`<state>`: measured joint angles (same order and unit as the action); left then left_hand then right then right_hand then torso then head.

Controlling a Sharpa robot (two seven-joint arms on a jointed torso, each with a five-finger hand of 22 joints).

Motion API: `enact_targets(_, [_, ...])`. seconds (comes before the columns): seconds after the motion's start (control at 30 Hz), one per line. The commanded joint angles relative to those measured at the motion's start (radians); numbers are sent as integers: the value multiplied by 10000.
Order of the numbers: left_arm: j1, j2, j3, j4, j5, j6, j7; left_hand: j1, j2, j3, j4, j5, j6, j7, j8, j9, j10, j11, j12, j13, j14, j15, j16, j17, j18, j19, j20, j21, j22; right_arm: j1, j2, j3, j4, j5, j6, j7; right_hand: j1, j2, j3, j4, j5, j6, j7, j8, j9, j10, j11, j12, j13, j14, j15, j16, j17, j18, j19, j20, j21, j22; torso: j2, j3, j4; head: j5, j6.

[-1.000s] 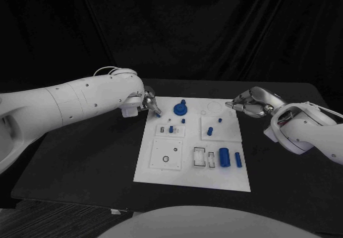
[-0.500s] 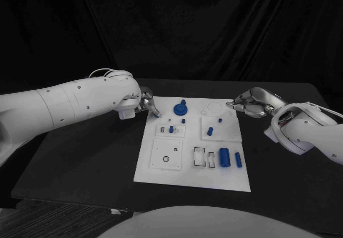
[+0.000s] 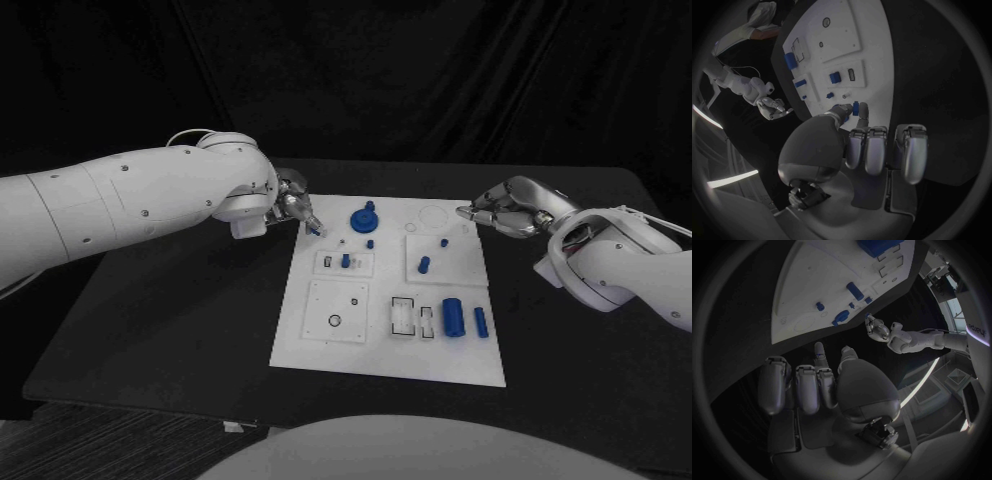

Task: Assemble the parts on the task board

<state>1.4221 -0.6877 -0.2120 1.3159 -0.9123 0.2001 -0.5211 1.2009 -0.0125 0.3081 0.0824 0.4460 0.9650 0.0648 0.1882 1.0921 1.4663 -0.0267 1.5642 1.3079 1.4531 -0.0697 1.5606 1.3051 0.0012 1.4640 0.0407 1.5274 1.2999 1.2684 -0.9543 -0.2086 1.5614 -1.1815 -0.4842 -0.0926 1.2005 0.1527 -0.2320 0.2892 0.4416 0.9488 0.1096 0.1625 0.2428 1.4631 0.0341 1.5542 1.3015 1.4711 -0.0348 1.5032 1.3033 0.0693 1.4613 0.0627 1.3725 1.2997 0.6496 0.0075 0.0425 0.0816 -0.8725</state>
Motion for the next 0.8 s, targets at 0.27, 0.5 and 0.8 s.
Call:
enact_targets(0.27, [29,-17,0,342,565,840,-178,9,-101,1184,-228,3,103,-214,399,369,1044,-29,66,2629,1177,-114,102,2657,113,813,-91,-69,2544,-30,33,6,-9,-20,45,-191,443,45,-159,-105,280,-18,35,-91,-100,1077,2,166,2692,722,-21,-47,1368,-148,266,68,-209,1981,-5,13,-4,54,-2])
enact_targets(0.5, [-104,45,-1,370,260,891,-195,-30,-81,1200,-210,-2,97,-205,400,373,1044,-22,66,2629,1177,-111,102,2657,115,808,-90,-80,2541,-37,51,6,-15,-20,44,-180,463,45,-154,-113,288,-20,35,-92,-101,1077,3,166,2692,723,-22,-45,1371,-146,263,68,-218,1979,7,-2,6,54,-2])
enact_targets(0.8, [-264,133,-2,305,195,702,-168,-49,-71,1211,-203,4,95,-204,401,374,1044,-20,66,2629,1177,-108,102,2657,117,804,-89,-87,2538,-50,50,6,-10,-20,47,-166,463,45,-154,-113,288,-20,35,-92,-101,1077,3,166,2692,723,-22,-45,1371,-146,263,68,-218,1979,12,-8,-5,73,-2])
